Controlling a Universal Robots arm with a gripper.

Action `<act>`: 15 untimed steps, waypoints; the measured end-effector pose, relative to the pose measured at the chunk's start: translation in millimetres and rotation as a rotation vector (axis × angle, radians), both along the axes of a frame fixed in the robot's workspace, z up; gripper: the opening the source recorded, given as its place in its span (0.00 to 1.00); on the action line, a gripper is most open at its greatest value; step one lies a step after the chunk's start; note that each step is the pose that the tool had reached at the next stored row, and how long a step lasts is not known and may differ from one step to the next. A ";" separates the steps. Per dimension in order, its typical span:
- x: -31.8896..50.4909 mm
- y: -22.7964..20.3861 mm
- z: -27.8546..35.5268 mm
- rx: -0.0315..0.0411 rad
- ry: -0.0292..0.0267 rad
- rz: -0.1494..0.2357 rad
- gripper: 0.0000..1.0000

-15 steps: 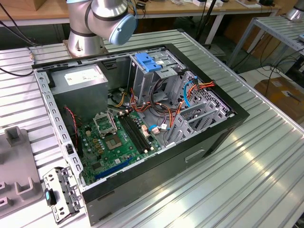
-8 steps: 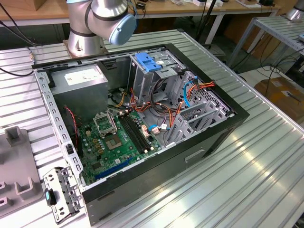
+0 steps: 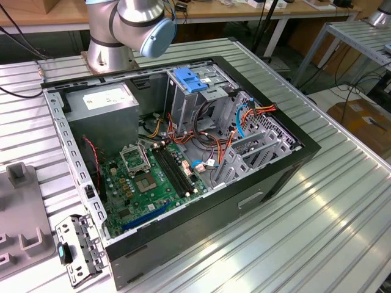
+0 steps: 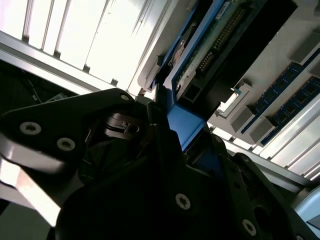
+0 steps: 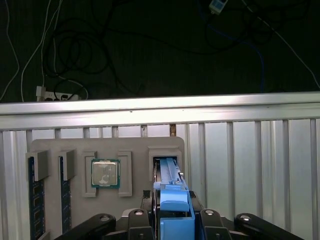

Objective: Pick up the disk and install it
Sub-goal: 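Pick up the disk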

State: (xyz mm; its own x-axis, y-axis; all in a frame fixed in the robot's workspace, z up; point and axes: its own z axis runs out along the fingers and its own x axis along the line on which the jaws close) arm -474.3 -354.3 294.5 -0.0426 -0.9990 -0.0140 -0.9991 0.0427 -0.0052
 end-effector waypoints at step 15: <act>0.0 0.2 -0.1 0.0000 0.0001 0.000 0.37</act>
State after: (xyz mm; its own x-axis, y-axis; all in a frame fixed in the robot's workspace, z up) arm -474.3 -354.1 294.4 -0.0426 -0.9990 -0.0139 -0.9991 0.0427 -0.0051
